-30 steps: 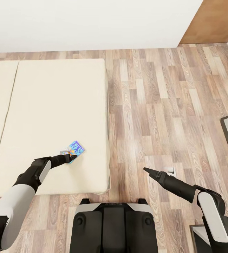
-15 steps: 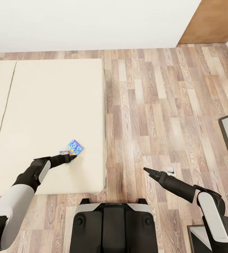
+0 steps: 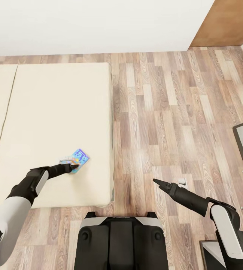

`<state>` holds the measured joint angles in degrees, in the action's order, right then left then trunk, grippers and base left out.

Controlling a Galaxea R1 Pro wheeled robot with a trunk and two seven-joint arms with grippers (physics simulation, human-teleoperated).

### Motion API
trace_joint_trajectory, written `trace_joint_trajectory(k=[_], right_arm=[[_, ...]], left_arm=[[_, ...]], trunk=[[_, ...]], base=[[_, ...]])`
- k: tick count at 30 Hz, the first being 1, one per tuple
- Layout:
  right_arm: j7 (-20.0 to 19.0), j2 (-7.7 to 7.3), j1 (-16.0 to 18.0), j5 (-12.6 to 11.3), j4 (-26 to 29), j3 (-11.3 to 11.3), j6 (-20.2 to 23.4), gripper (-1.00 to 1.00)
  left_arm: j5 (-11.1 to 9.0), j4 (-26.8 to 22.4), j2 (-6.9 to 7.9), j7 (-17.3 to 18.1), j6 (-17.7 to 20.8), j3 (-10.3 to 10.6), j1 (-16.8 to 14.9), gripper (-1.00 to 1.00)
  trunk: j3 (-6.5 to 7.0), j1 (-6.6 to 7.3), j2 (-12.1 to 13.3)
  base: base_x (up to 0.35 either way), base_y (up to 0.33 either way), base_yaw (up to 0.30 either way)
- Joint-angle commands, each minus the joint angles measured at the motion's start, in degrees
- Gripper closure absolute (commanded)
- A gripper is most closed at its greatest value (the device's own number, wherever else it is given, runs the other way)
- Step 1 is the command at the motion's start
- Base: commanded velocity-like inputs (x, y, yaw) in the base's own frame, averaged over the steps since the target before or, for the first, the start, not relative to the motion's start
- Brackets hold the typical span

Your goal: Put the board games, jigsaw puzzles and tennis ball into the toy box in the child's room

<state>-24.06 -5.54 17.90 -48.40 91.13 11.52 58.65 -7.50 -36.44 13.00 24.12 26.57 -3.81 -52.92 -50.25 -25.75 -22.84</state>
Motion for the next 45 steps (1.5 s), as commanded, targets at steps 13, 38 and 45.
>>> trace_joint_trajectory(k=[13, 38, 45], right_arm=[[-0.5, 0.01, 0.0, 0.5, 0.0, 0.1, 0.2, -1.0], [-0.5, 0.01, 0.0, 0.5, 0.0, 0.1, 0.0, -1.0], [-0.5, 0.01, 0.0, 0.5, 0.0, 0.1, -0.1, -1.0]], left_arm=[[-0.5, -0.4, 3.21, 0.2, 2.1, -0.3, -0.4, -1.0], [-0.9, -0.3, 3.12, -0.3, 2.2, -0.3, -6.3, -1.0], [-0.8, 0.0, 0.98, -0.5, 2.6, -0.2, -8.4, -1.0]], trunk=[[-0.06, -0.03, -0.1], [-0.06, -0.03, -0.1], [-0.06, -0.03, -0.1]], base=[[0.0, 0.0, 0.0], [0.0, 0.0, 0.0], [0.0, 0.0, 0.0]])
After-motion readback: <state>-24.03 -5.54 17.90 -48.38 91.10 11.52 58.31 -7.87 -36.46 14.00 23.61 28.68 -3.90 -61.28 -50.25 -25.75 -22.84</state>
